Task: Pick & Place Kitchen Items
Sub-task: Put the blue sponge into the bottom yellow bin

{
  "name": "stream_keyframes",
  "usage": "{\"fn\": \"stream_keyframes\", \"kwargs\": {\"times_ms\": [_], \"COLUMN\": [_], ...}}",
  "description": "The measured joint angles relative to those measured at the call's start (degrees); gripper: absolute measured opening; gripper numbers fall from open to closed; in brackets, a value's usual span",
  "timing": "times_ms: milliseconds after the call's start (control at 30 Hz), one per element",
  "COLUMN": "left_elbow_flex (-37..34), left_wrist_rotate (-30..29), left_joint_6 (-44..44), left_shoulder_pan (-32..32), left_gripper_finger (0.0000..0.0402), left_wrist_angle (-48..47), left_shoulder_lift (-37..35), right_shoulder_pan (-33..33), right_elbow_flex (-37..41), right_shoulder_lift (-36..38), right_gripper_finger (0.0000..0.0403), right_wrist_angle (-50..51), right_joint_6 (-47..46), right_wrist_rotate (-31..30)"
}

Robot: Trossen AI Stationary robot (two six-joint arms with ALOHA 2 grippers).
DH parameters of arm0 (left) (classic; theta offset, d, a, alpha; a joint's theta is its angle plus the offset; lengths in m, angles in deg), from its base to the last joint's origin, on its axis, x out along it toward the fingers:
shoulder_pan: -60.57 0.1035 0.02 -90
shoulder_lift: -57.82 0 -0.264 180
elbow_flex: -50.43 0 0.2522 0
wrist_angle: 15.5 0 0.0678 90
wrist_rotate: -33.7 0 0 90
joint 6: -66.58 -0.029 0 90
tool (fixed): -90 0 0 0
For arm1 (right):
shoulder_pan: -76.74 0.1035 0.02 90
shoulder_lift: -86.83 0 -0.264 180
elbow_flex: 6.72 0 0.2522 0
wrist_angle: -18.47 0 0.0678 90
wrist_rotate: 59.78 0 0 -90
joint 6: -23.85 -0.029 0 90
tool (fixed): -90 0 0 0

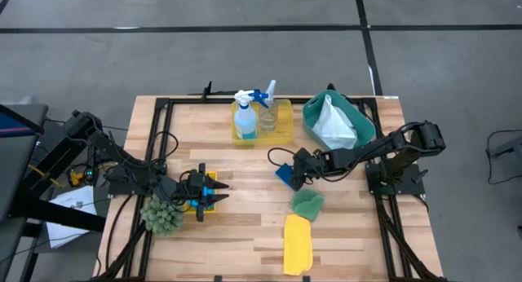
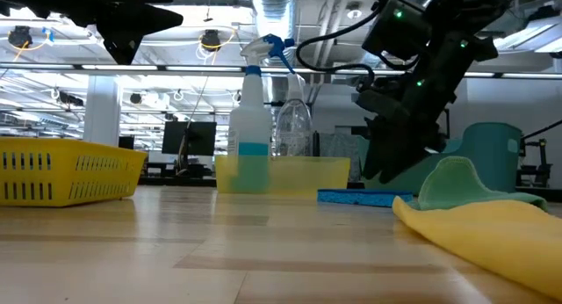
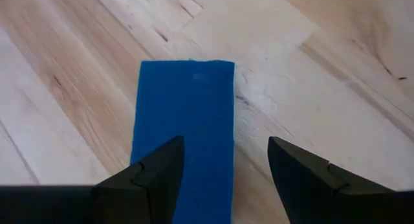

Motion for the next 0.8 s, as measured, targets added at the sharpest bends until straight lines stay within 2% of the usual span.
{"fn": "stream_keyframes", "kwargs": {"times_ms": [800], "left_elbow_flex": [-0.02], "left_wrist_rotate": [0.0], "left_joint_6": [-0.02], "left_shoulder_pan": [0.0], "left_gripper_finger": [0.014], "left_wrist_angle": [0.48], "left_shoulder_lift": [0.02], "right_shoulder_pan": [0.39], "right_elbow_flex": [0.1], "right_shoulder_lift": [-2.01], "right_gripper_finger": [0.0214], "right_wrist_angle": [-0.24], "right_joint_6": [-0.66], "right_wrist_rotate": [4.0]}}
